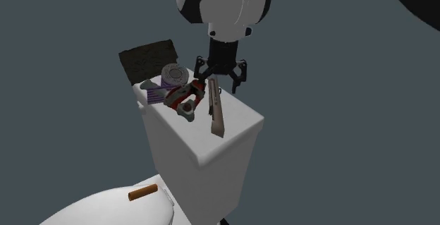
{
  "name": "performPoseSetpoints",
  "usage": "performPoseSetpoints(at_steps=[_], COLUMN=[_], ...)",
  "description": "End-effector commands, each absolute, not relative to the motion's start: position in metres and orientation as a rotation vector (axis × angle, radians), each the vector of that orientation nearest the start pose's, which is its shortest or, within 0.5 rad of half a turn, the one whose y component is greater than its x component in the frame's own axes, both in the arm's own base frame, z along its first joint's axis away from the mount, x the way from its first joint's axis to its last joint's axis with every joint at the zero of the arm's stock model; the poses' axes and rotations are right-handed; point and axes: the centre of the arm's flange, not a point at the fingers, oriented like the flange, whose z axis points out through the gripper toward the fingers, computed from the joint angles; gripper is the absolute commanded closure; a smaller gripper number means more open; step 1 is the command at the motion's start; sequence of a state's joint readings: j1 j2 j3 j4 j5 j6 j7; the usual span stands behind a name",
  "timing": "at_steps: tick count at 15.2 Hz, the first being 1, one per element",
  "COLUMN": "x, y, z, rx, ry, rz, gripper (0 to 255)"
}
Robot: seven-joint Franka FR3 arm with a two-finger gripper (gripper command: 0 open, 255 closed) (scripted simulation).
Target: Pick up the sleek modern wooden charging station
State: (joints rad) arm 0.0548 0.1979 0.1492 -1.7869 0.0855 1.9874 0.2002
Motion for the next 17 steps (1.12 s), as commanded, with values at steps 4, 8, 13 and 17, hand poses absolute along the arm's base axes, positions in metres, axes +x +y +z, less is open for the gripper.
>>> performPoseSetpoints(at_steps=[4,8,13,17], x=[0.628,0.628,0.627,0.629], y=[0.133,0.133,0.132,0.131], z=[0.423,0.402,0.394,0.392], rx=[-3.018,-3.018,-3.018,-3.018], ry=[0.067,0.067,0.067,0.067], rz=[0.018,0.018,0.018,0.018], gripper=[0,0,255,255])
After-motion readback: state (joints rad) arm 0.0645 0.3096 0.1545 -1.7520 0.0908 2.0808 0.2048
